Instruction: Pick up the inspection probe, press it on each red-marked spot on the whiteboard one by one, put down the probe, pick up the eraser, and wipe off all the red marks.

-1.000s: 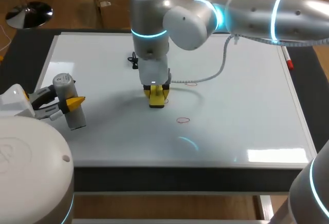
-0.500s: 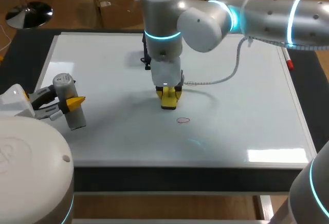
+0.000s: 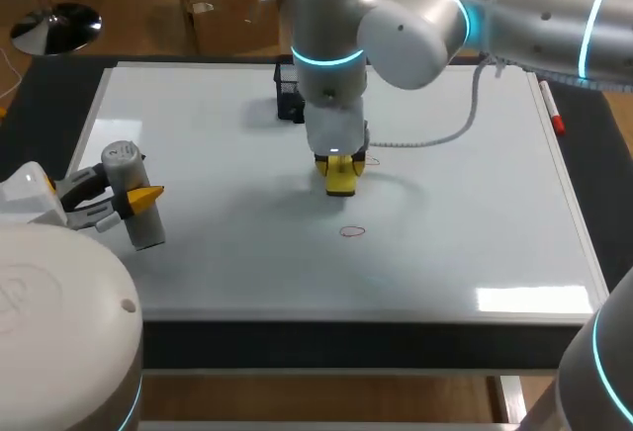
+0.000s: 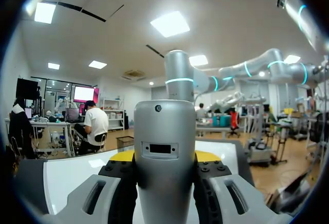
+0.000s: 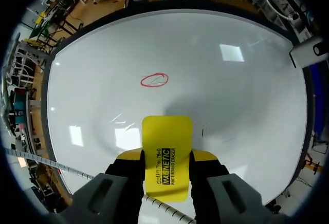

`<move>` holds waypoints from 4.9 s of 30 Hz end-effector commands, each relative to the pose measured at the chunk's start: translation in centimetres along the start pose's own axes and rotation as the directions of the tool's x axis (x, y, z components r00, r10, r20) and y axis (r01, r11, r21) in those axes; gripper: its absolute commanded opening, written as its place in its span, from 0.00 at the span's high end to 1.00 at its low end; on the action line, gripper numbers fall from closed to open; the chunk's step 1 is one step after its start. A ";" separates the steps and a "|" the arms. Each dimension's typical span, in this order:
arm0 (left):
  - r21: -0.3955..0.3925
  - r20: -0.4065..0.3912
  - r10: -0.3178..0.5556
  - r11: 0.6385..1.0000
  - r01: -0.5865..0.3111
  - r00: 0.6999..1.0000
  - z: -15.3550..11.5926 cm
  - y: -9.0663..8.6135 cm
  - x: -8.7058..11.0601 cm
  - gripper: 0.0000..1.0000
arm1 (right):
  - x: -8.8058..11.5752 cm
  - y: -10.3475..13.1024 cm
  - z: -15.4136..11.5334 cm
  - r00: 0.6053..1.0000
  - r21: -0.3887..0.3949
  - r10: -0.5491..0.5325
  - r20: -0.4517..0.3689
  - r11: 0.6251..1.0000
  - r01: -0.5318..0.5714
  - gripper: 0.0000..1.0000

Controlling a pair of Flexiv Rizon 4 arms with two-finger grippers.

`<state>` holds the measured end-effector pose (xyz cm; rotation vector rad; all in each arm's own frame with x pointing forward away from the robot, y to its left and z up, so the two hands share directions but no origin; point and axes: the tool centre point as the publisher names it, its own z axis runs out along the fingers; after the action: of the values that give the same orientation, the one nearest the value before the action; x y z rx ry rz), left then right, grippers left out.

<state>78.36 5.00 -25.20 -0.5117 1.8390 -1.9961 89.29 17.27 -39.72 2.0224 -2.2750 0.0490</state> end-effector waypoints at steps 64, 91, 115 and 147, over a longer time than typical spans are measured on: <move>-0.020 -0.159 -0.012 1.000 0.009 0.987 1.4 -0.2 0.4 1.00 | 28.2 -1.3 0.7 0.863 -0.028 0.504 0.043 0.864 -0.503 1.00; 0.010 -0.527 -0.032 0.999 0.044 0.849 14.6 -0.8 4.7 1.00 | 28.2 -1.3 0.7 0.863 -0.028 0.504 0.043 0.864 -0.503 1.00; 0.008 -0.630 -0.056 0.997 0.079 0.774 27.7 0.4 7.0 1.00 | 28.2 -1.3 0.7 0.863 -0.028 0.504 0.043 0.864 -0.503 1.00; 0.027 -0.584 -0.069 0.994 0.104 0.809 39.5 5.1 4.4 1.00 | 28.2 -1.3 0.7 0.863 -0.028 0.504 0.043 0.864 -0.503 1.00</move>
<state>93.96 -31.17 -26.81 0.0559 2.1124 -2.4427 87.28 -10.77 -37.89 1.3722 -2.7625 0.0150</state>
